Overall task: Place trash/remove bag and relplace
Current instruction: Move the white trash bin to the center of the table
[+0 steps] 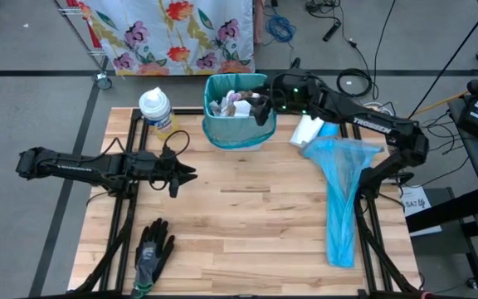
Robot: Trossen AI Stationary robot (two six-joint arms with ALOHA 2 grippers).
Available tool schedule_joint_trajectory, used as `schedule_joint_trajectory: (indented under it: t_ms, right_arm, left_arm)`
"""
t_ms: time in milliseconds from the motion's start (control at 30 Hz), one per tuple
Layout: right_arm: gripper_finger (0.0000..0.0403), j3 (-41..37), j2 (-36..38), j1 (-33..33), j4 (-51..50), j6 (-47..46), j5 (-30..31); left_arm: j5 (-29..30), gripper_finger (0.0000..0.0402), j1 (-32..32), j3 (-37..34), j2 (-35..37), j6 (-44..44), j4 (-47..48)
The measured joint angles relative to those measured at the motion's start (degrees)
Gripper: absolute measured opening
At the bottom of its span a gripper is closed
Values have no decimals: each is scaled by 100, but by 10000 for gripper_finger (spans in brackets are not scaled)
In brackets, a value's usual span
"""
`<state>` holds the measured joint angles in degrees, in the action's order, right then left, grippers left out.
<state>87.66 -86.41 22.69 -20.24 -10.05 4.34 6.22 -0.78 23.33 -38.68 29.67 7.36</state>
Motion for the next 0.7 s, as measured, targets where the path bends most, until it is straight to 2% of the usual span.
schedule_joint_trajectory:
  t_ms: [167, 267, 433, 600, 700]
  right_arm:
    - [173, 2, 343, -222, -818, -661, -15]
    - [156, 2, 435, -469, -1451, -938, 22]
    - [94, 2, 421, -1173, -2275, -1390, 509]
    - [14, 2, 274, -1980, -2570, -1953, 1006]
    - [9, 2, 214, -2417, -2548, -2336, 1244]
  left_arm:
    - [-235, 136, 0, 0, 0, -2, 6]
    - [-243, 136, 0, 0, 0, -2, 11]
    - [-292, 136, 0, 0, 0, -2, 54]
    - [-446, 136, -2, 0, 0, -3, 75]
    - [-448, 136, 0, 0, 0, -3, 91]
